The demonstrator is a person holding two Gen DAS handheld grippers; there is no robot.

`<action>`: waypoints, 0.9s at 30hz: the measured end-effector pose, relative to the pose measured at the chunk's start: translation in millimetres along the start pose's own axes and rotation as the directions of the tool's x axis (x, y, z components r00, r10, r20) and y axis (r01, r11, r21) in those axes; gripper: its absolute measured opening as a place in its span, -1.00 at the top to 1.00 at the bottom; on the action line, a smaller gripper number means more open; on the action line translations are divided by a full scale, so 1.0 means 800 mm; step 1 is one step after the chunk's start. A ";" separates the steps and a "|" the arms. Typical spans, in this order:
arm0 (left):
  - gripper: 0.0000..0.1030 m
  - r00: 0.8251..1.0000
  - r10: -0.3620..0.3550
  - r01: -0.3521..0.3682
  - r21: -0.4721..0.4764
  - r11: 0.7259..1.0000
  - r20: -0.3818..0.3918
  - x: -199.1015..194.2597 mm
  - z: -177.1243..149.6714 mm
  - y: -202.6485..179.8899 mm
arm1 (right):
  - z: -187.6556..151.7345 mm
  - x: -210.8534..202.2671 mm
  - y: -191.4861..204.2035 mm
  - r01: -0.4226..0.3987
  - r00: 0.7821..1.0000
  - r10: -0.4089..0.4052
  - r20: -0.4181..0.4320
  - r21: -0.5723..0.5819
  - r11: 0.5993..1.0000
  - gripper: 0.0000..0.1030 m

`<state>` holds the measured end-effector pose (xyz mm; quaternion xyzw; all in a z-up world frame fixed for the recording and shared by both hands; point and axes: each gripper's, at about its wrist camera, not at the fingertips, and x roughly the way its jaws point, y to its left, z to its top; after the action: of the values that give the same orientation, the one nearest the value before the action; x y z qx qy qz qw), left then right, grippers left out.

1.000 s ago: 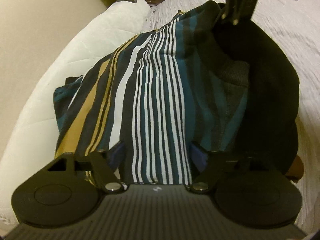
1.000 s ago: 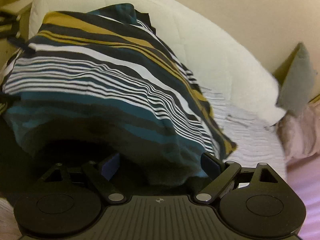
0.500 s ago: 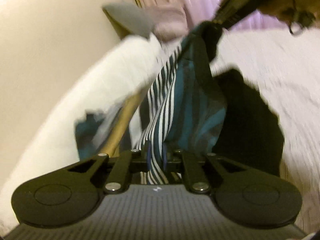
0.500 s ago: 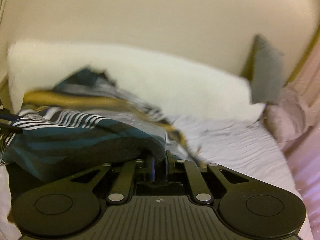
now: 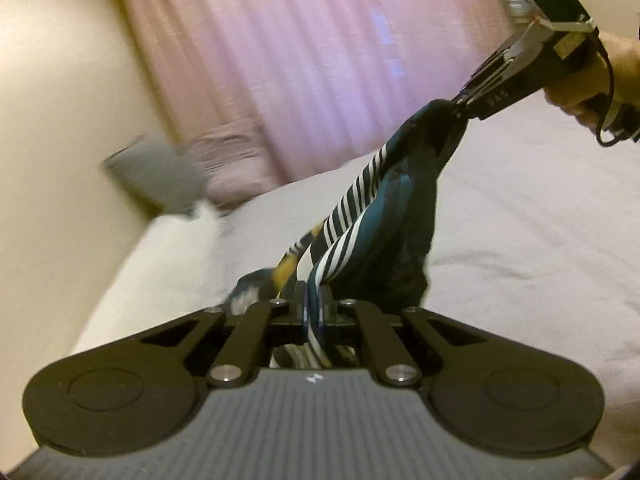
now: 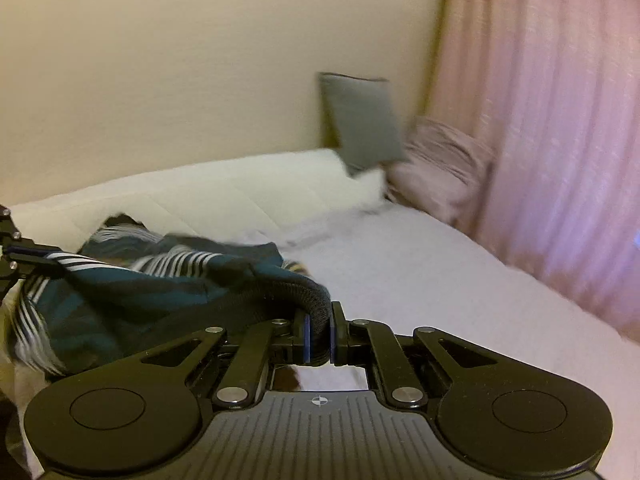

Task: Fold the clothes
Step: 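Lift the striped sweater off the pile with both grippers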

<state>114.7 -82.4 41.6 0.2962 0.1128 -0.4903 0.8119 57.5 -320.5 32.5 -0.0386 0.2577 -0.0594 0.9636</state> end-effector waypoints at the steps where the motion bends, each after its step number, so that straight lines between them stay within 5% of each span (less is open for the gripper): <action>1: 0.96 0.999 -0.035 0.034 0.019 0.999 0.005 0.000 0.011 -0.026 | -0.017 -0.028 -0.012 0.016 1.000 -0.016 -0.002 0.016 1.000 0.88; 6: 0.97 0.986 -0.162 0.160 0.072 0.984 0.024 -0.007 0.058 -0.165 | -0.107 -0.171 -0.060 0.072 0.997 -0.071 -0.010 0.100 0.992 0.88; 13: 0.97 0.948 -0.313 0.314 0.001 0.949 0.058 -0.050 0.112 -0.306 | -0.220 -0.372 -0.135 0.188 0.982 -0.177 -0.072 0.200 0.962 0.88; 20: 0.97 0.860 -0.494 0.494 0.035 0.869 0.125 -0.065 0.153 -0.368 | -0.275 -0.551 -0.132 0.379 0.925 -0.357 -0.131 0.228 0.897 0.88; 27: 0.97 0.768 -0.565 0.551 0.139 0.823 0.303 -0.097 0.196 -0.342 | -0.260 -0.681 -0.049 0.525 0.845 -0.532 -0.050 0.260 0.810 0.88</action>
<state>-176.7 -212.4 102.4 0.1796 0.0475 -0.7538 0.6304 -519.1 -295.6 124.6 0.0190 0.2143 -0.3580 0.9086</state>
